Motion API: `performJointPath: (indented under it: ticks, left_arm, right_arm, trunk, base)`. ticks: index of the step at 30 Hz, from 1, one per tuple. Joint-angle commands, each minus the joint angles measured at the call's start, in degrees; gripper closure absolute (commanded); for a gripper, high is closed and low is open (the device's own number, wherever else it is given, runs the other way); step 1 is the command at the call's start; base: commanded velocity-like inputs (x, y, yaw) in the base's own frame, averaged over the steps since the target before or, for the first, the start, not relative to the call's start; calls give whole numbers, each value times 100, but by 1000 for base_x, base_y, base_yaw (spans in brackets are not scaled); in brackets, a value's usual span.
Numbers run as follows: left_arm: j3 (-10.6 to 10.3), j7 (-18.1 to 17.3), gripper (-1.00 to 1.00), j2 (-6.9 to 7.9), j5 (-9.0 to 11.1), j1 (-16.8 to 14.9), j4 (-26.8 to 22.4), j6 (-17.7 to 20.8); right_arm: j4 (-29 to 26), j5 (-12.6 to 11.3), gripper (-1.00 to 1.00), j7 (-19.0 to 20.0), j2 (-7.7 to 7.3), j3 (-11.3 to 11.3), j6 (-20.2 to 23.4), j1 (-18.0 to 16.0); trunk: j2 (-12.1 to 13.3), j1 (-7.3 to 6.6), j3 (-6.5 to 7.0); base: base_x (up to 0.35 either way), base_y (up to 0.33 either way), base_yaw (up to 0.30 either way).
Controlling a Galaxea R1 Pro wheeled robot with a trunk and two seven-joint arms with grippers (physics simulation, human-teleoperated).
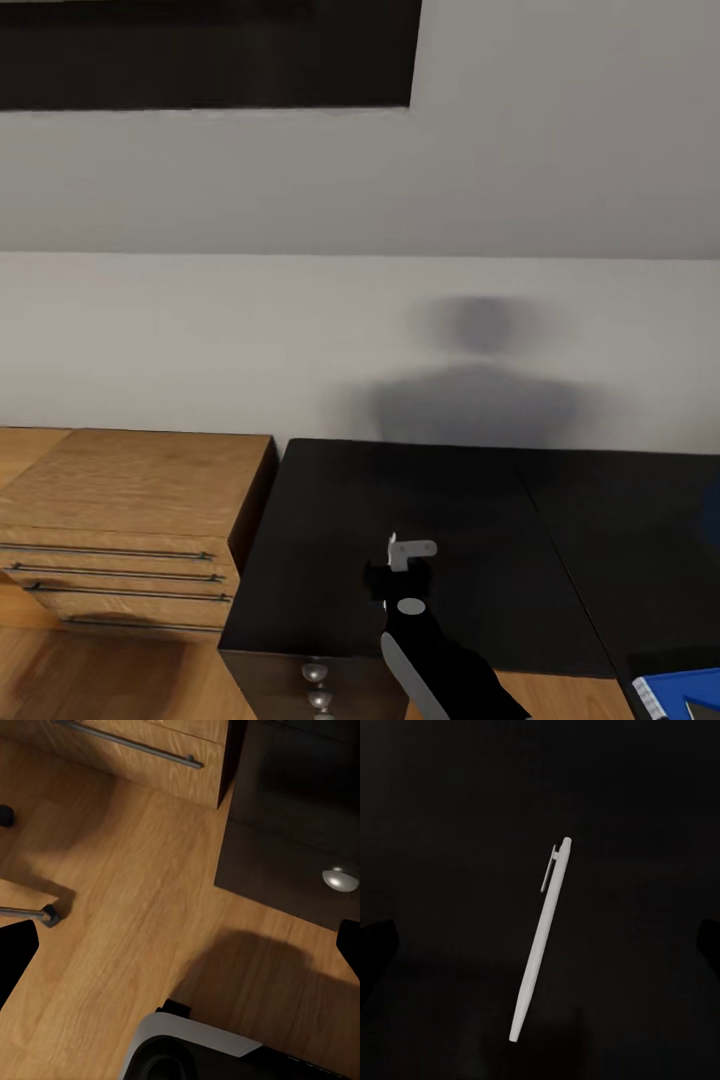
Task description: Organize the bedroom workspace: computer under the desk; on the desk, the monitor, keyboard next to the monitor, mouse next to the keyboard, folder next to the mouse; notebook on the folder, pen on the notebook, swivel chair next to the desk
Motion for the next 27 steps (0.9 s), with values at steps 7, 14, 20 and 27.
performJointPath:
  ticks: [7, 14, 20, 27]
  left_arm:
    - [13, 54, -100, -1, -62, -3, 1, -11]
    - [13, 54, -100, -4, -62, -3, 1, -11]
    - [13, 50, -100, -2, -62, -1, 1, -11]
    - [13, 48, -100, -2, -62, -5, 1, -11]
  right_arm:
    - [11, -60, -100, -50, 36, 11, 280, -13]
    - [16, -105, -100, -61, 59, 5, 446, -17]
    - [58, -177, -100, -73, 66, -63, 584, -20]
    - [154, -361, -100, -66, 70, -313, 826, -74]
  trunk:
    - [-10, 3, -11]
    - [-10, 3, -11]
    - [-10, 3, -11]
    - [-10, 3, -11]
  base:
    - [24, 0, 0]
    - [4, 0, 0]
    - [0, 0, 0]
    - [3, 0, 0]
